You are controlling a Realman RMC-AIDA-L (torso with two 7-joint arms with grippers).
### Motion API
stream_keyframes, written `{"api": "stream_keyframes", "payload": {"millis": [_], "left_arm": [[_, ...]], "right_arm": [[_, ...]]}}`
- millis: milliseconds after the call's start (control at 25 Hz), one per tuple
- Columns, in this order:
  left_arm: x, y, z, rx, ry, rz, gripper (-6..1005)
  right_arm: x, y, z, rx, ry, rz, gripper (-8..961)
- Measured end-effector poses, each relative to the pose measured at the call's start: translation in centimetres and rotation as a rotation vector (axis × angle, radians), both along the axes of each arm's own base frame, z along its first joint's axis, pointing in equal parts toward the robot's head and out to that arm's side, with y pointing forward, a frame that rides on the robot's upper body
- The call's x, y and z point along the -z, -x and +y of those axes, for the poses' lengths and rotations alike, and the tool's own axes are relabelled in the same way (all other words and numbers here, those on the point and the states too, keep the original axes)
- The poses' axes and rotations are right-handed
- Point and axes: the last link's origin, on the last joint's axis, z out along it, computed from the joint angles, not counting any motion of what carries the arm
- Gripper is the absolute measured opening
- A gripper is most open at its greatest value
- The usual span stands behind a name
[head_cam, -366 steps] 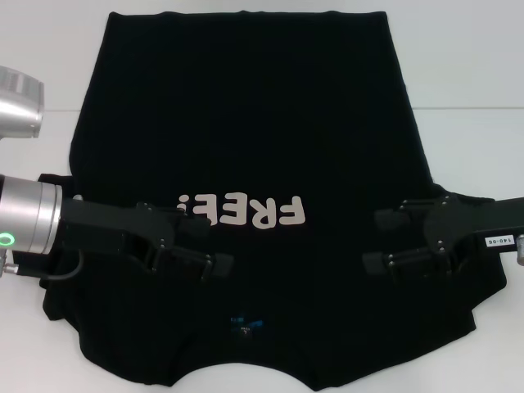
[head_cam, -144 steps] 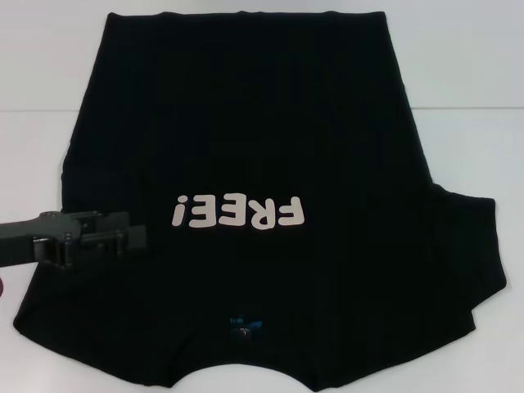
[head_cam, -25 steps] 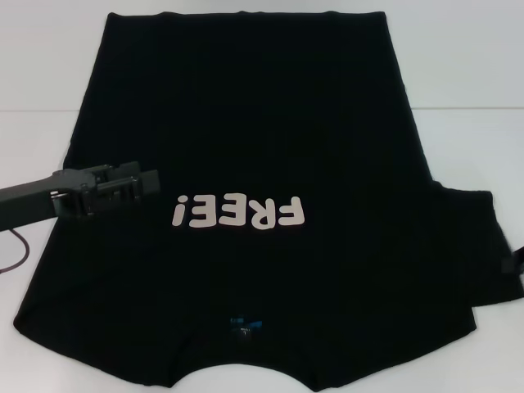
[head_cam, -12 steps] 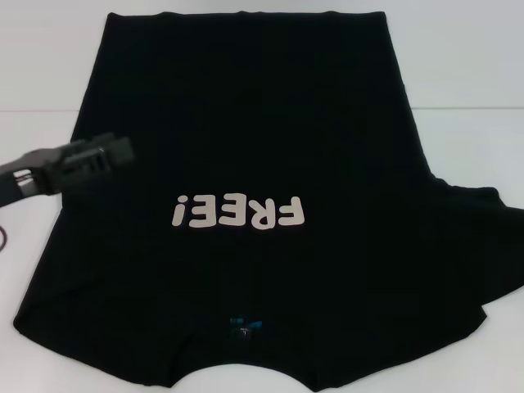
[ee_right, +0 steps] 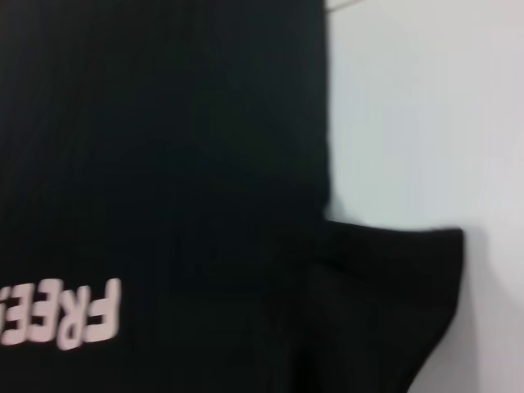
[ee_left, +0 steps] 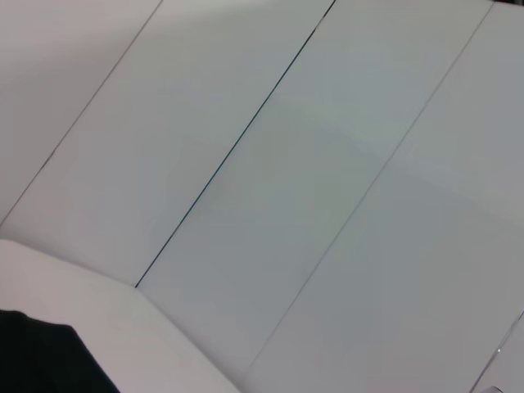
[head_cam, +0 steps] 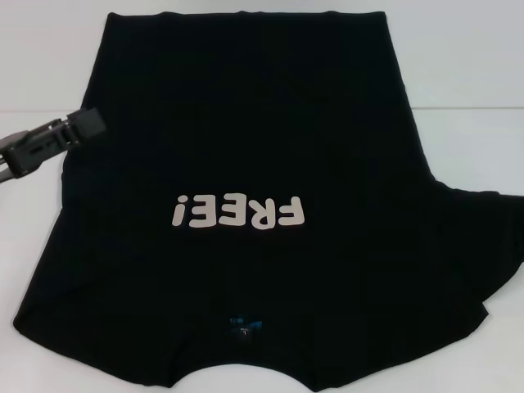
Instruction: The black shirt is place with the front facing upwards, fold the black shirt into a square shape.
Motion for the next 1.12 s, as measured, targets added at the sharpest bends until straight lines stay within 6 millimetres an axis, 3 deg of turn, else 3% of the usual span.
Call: {"api": "stream_keyframes", "payload": {"millis": [160,480,640,680,720,880,1120], "left_arm": [[-0.2,-0.1,-0.1,0.004,-0.005,-0.019,694],[-0.8,-0.5,0.0,0.009,-0.027,-0.073,699],[-0.9,-0.6,0.0,0.009,-0.034,-0.086,702],[-0.9,-0.6,0.1,0.008,-0.036,-0.089,702],[-1.0,-0.5,0.1,0.005,-0.042,-0.093,703],[-1.2,-0.4,0.1,-0.003,-0.057,-0.102,705],[-1.4,-0.3,0.0,-0.006,-0.075,-0.119,709]], "right_arm": [[-0.4,1.6,0.3,-0.039,0.023,0.030,42],[0.8,5.0,1.6,-0.124,0.096,0.030,44],[3.0,6.5,2.2,-0.164,0.146,0.007,44],[4.6,7.1,2.3,-0.183,0.176,-0.014,45],[4.6,7.1,2.3,-0.183,0.176,-0.014,45],[7.7,7.8,2.5,-0.198,0.222,-0.062,45],[8.3,8.8,3.1,-0.208,0.205,-0.051,47]]}}
